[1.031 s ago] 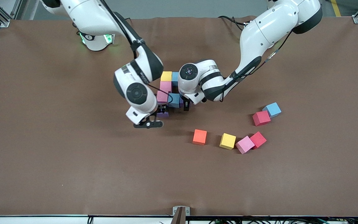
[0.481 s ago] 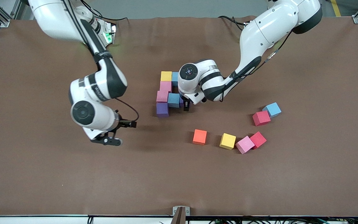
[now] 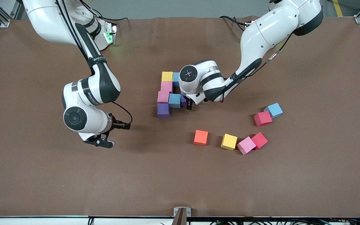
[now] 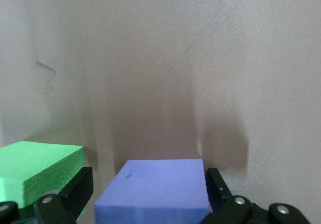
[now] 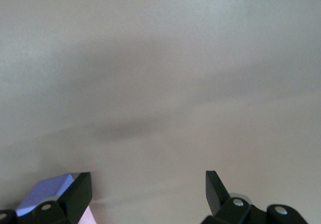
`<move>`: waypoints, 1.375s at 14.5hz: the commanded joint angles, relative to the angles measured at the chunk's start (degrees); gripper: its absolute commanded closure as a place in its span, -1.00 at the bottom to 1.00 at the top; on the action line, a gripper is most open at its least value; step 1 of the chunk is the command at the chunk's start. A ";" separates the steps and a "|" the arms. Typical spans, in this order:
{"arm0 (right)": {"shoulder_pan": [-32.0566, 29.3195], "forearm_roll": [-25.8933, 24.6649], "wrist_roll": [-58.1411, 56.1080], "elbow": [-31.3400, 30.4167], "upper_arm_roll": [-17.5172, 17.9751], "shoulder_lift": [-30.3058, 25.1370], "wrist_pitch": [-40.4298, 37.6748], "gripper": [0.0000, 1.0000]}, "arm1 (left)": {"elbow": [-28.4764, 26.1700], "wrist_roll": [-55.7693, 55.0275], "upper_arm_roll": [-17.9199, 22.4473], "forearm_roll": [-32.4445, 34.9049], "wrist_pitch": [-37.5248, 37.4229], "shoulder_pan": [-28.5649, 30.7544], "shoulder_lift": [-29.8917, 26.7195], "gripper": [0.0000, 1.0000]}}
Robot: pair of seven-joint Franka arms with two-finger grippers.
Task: Arrange 11 blocks into digit 3
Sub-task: 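Reach the right gripper to the orange cube while the left reaches yellow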
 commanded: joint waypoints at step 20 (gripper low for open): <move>15.07 -0.23 47.47 26.88 0.72 19.76 8.34 -1.00 | 7.21 13.33 -11.56 4.61 -10.00 17.94 -3.17 -1.00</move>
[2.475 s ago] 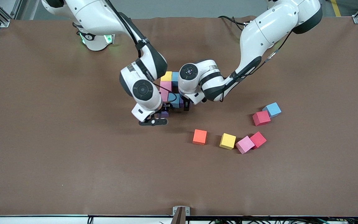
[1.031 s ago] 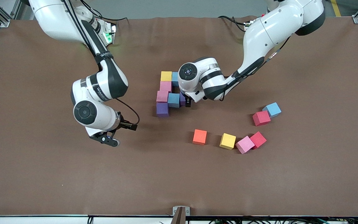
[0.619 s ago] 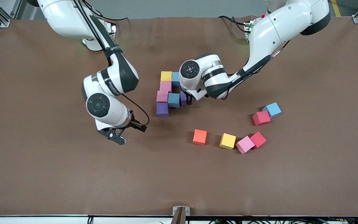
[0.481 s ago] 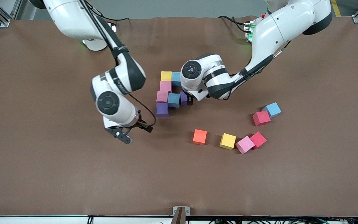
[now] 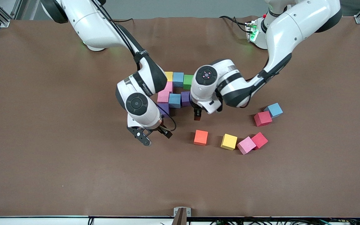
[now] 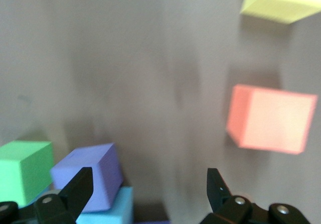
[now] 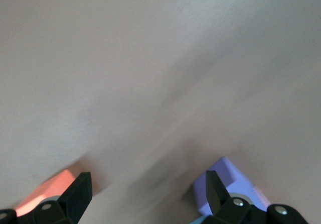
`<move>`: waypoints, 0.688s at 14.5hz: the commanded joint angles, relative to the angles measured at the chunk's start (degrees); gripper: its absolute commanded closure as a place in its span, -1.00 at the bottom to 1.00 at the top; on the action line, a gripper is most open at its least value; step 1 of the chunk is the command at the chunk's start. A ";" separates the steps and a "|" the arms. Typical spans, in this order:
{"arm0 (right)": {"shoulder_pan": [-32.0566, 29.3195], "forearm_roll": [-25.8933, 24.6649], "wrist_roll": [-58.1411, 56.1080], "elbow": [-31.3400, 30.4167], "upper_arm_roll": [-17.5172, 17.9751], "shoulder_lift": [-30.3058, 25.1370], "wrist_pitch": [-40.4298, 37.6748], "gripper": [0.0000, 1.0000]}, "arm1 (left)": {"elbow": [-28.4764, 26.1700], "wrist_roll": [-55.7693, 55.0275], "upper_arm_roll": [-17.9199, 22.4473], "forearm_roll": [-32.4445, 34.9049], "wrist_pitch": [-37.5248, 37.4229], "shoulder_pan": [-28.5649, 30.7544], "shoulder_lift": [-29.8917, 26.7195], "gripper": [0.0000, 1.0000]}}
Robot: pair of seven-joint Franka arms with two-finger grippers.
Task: Arrange 11 blocks into digit 3
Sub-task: 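Reach the right gripper to the orange cube while the left reaches yellow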
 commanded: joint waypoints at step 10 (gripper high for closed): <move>1.15 -1.60 8.61 7.57 -0.79 5.78 -4.23 -1.00 | 0.41 19.47 1.21 7.37 -0.96 12.78 0.73 -1.00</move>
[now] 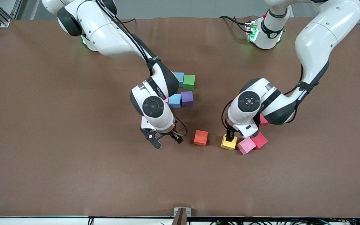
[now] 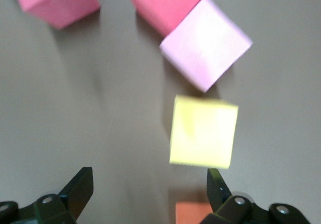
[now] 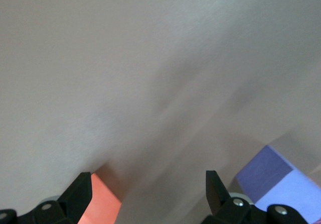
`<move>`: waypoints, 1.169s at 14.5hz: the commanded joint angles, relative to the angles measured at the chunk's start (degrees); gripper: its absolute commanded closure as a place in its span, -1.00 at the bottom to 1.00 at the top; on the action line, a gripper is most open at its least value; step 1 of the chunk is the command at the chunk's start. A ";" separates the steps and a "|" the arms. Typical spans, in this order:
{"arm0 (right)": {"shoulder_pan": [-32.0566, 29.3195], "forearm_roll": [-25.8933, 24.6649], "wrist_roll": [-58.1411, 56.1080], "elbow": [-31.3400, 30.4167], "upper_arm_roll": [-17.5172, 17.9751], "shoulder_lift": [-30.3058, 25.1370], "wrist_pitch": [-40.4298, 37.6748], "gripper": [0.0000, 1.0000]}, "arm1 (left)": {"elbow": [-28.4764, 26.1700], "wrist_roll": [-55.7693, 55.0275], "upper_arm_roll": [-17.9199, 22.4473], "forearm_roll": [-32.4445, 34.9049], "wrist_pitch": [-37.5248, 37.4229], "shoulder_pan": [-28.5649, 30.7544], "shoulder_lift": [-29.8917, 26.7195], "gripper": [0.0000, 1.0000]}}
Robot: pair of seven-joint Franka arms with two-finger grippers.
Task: Arrange 11 blocks into digit 3
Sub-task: 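Reach the right gripper to the orange cube while the left reaches yellow, then grasp the orange cube with the right gripper while the left grasps yellow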
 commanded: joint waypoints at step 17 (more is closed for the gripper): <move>-1.41 -4.48 14.01 -2.64 -2.44 -1.83 -5.82 -1.00 | 3.21 9.79 9.07 2.46 12.08 -4.94 4.51 -1.00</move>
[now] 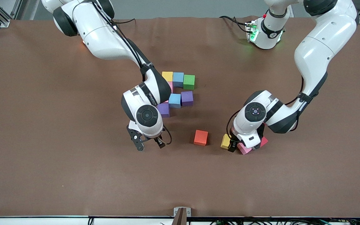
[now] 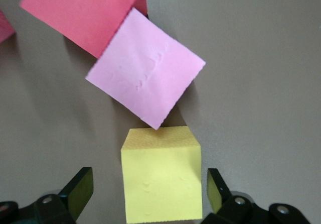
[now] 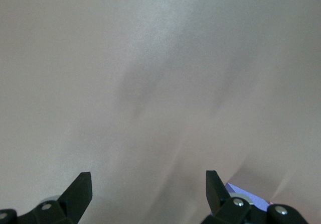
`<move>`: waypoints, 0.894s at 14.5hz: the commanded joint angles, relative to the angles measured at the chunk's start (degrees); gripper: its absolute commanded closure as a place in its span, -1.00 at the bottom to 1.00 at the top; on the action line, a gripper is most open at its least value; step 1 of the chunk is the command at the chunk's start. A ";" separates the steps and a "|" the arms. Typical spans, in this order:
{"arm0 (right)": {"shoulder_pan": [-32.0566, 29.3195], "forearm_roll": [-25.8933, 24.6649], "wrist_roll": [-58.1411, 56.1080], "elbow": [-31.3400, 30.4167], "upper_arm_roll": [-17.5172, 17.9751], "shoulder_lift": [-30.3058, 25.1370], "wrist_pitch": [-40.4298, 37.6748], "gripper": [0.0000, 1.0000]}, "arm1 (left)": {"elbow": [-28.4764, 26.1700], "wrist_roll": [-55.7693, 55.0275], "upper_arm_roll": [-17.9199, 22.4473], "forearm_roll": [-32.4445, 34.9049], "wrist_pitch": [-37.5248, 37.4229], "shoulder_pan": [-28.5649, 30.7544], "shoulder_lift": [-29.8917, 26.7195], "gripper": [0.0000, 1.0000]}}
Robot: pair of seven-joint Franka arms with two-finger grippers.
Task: Arrange 11 blocks into digit 3
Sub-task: 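Grasp the orange cube with the right gripper while the left grasps yellow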
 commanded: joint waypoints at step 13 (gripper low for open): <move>-1.05 3.52 5.62 -2.35 0.17 -1.53 1.91 -1.00 | 4.49 0.14 3.78 0.46 1.59 -5.25 3.14 0.43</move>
